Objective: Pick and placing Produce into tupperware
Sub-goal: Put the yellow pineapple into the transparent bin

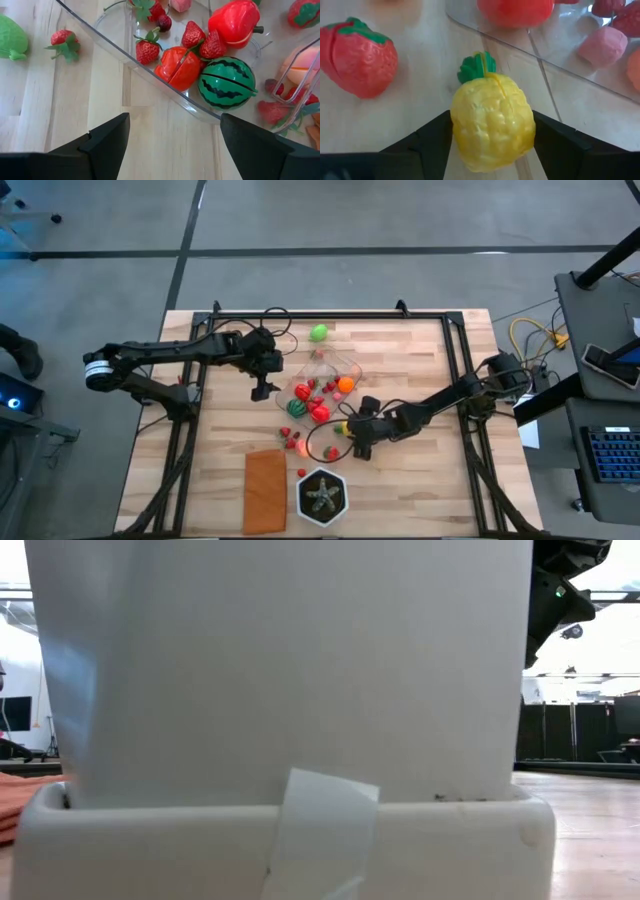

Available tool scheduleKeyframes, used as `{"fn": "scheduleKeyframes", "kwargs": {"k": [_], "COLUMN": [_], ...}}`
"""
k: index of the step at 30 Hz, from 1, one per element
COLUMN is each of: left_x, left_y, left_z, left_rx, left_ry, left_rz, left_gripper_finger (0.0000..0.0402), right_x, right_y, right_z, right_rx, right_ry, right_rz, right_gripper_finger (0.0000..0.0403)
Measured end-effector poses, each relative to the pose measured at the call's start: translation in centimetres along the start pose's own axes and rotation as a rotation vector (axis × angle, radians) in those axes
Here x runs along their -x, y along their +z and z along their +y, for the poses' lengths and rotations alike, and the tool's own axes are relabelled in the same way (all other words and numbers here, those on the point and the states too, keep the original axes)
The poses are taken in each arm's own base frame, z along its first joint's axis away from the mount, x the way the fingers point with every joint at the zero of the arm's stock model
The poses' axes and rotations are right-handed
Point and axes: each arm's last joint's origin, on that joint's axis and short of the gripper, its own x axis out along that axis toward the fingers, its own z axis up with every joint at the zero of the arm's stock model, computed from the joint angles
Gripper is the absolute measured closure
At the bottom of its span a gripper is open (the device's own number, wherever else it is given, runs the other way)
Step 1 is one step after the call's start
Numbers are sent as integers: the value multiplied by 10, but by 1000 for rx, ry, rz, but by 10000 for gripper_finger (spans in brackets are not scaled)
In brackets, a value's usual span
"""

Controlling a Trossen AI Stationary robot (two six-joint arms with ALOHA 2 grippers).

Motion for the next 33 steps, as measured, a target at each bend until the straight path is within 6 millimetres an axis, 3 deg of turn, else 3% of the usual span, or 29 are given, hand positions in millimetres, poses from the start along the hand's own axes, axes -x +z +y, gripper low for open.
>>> {"fn": "scheduleKeyframes", "kwargs": {"k": [12, 21, 27, 33], "left_x": [0, 0, 0, 0], "left_y": [0, 1, 1, 0], "left_z": [0, 1, 2, 2], "left_rx": [0, -1, 7, 69], "left_ry": [0, 4, 9, 11], "left_rz": [0, -9, -11, 2], "left_gripper_finger": [105, 105, 105, 105], "right_x": [10, 57, 99, 115], "right_y": [1, 12, 31, 59], "right_z": [-6, -23, -49, -89], "right_rx": [-109, -252, -305, -375], "right_ry": [-57, -170, -226, -136], "right_rz": [13, -64, -216, -245], "right_gripper_finger": [186, 188, 188, 185]}}
